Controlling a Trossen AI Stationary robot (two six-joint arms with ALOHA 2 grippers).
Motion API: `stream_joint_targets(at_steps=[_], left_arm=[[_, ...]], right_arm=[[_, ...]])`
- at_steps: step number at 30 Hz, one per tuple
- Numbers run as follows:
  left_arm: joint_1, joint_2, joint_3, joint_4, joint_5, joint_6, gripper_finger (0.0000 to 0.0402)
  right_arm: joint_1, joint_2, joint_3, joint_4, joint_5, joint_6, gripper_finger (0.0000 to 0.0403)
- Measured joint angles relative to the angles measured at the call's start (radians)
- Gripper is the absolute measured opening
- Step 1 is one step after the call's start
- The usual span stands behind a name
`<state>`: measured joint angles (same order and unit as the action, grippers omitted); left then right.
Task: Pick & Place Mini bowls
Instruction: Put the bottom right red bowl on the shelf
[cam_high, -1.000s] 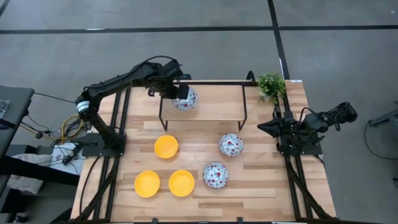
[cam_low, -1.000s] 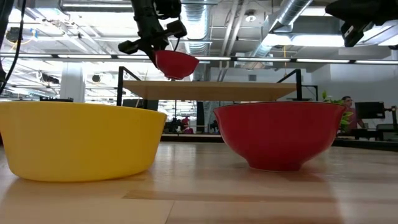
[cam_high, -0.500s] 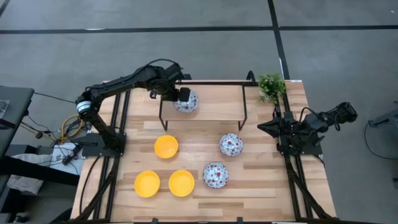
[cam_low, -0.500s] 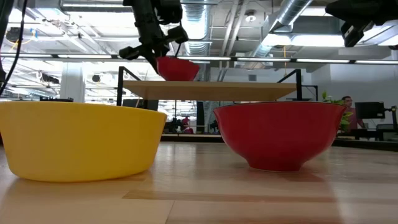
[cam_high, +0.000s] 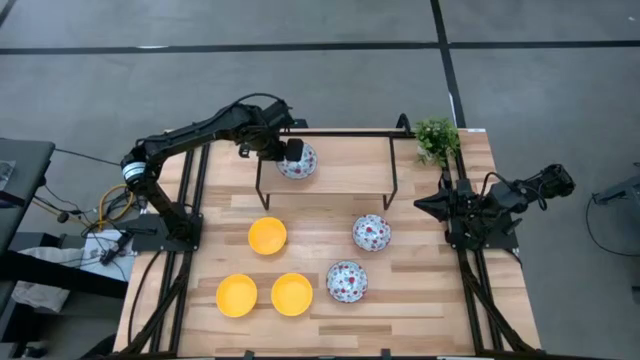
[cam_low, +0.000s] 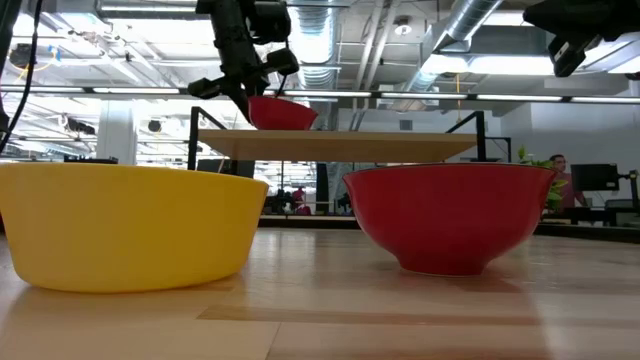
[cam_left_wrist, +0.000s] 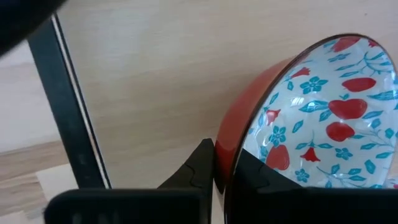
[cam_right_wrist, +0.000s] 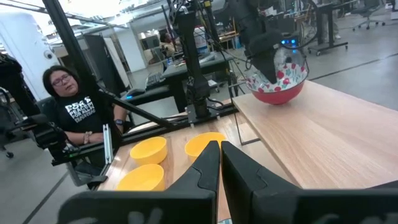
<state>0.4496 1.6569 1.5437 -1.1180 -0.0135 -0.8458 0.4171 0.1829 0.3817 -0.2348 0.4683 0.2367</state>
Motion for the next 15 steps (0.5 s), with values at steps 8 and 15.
stream_joint_targets(at_steps=[8, 15], left_arm=[[-0.001, 0.0, -0.005, 0.018, 0.01, 0.023, 0.004], [0.003, 0.0, -0.005, 0.015, 0.006, 0.03, 0.008]], right_arm=[[0.0, 0.0, 0.0, 0.0, 0.0, 0.002, 0.0006], [0.0, 0.0, 0.0, 0.0, 0.0, 0.002, 0.0006]])
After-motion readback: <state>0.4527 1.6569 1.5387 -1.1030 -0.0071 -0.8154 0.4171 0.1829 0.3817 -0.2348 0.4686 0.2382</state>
